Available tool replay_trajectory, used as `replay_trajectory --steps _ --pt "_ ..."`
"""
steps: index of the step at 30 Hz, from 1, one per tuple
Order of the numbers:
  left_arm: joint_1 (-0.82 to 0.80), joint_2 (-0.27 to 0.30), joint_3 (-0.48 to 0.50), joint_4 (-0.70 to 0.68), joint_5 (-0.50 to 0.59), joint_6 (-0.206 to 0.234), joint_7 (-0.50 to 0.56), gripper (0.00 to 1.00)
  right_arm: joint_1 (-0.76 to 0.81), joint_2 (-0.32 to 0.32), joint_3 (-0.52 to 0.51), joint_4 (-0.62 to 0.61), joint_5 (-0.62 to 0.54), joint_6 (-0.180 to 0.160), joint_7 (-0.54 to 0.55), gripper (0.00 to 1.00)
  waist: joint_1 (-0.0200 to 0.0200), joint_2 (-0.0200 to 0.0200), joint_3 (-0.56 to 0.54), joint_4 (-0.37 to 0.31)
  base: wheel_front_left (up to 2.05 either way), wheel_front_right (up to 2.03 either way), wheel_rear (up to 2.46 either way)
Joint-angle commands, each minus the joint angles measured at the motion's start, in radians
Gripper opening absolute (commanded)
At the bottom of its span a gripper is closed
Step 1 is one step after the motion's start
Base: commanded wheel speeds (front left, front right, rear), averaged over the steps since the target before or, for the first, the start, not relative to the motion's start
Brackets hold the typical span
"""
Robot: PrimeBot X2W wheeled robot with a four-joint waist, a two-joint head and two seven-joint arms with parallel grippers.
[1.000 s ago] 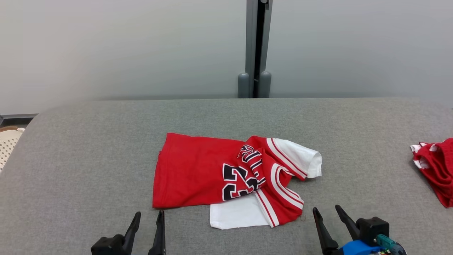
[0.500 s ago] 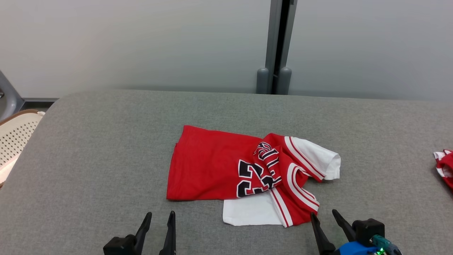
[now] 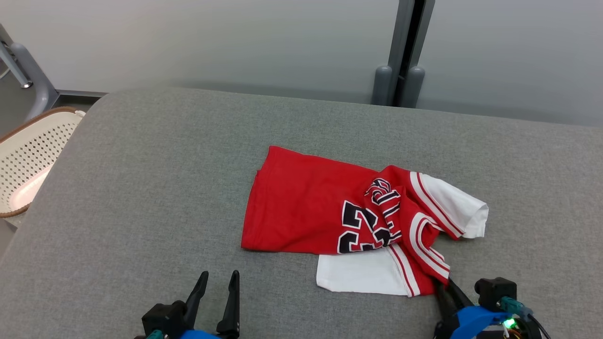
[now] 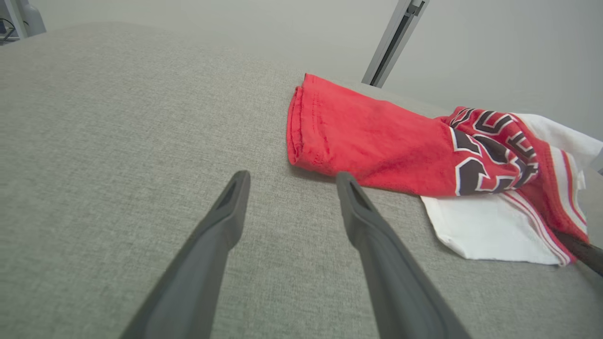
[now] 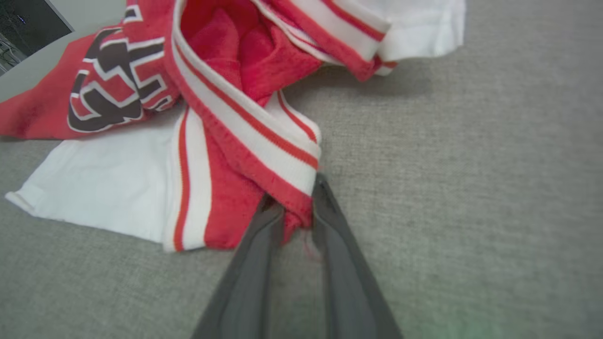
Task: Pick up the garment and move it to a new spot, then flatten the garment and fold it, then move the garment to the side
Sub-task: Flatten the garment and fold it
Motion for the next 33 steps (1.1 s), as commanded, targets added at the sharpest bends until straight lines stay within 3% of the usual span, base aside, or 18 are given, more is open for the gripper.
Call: replay_trajectory --steps 1,7,14,15,16,22,33 --pt "-0.008 0.0 0.002 0.001 -0.001 -0.003 -0.003 1.0 0.014 -0.001 -0.006 0.021 -0.011 0.0 0.011 0.0 -0.0001 0.0 -0.001 -0.002 0.0 0.0 0.0" --pt "-0.01 0.0 0.0 0.001 -0.007 -0.002 -0.003 1.0 0.049 -0.011 -0.186 -0.018 -0.132 -0.001 0.007 0.0 -0.0001 0.0 -0.011 -0.022 0.0 0.0 0.0" --pt "-0.02 -0.001 -0.059 0.011 -0.021 -0.003 -0.003 1.0 0.042 -0.086 -0.35 -0.069 -0.27 -0.001 0.006 0.0 -0.0001 0.0 -0.019 -0.039 0.0 0.0 0.0" --pt "-0.023 0.0 -0.072 0.013 -0.019 -0.003 -0.003 1.0 0.034 -0.096 -0.365 -0.072 -0.285 -0.001 0.006 0.18 -0.0001 0.0 -0.018 -0.039 0.0 0.0 0.0" --pt "-0.025 -0.001 -0.083 0.015 -0.02 -0.003 -0.003 1.0 0.027 -0.103 -0.379 -0.076 -0.299 -0.001 0.006 1.0 -0.0001 0.0 -0.017 -0.04 0.0 0.0 0.0" --pt "-0.045 -0.001 -0.155 0.031 -0.047 -0.002 -0.003 1.0 0.011 -0.06 -0.398 -0.148 -0.333 0.0 0.006 1.0 -0.0001 0.0 -0.012 -0.054 0.0 0.0 0.0" --pt "-0.115 0.007 -0.342 0.097 -0.173 -0.002 -0.003 1.0 0.073 -0.002 -0.304 -0.256 -0.286 0.0 0.005 1.0 -0.0001 0.0 0.031 -0.137 0.0 0.0 0.0"
